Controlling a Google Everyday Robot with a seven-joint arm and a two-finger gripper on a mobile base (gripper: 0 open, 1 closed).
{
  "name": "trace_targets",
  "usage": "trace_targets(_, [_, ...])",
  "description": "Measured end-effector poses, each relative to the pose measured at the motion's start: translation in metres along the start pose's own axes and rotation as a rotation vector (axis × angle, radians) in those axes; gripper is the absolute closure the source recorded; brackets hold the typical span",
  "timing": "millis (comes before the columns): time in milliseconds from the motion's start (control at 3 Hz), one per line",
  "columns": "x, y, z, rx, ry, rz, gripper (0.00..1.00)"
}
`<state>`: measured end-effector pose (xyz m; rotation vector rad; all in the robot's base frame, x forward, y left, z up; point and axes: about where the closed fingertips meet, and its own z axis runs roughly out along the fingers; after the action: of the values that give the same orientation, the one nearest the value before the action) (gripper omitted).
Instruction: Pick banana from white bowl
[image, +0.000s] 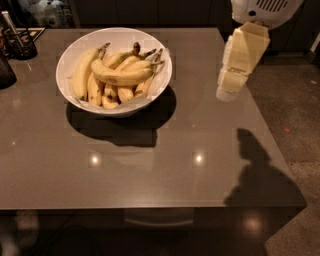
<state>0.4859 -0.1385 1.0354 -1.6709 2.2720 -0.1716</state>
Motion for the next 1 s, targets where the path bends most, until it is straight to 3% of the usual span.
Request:
trace_targets(333, [-0.007, -0.006, -0.004, 0.031, -0.026, -0.001, 0.00])
trace_targets(1000, [-0.078, -0.003, 0.004, 0.077, -0.055, -0.112, 0.00])
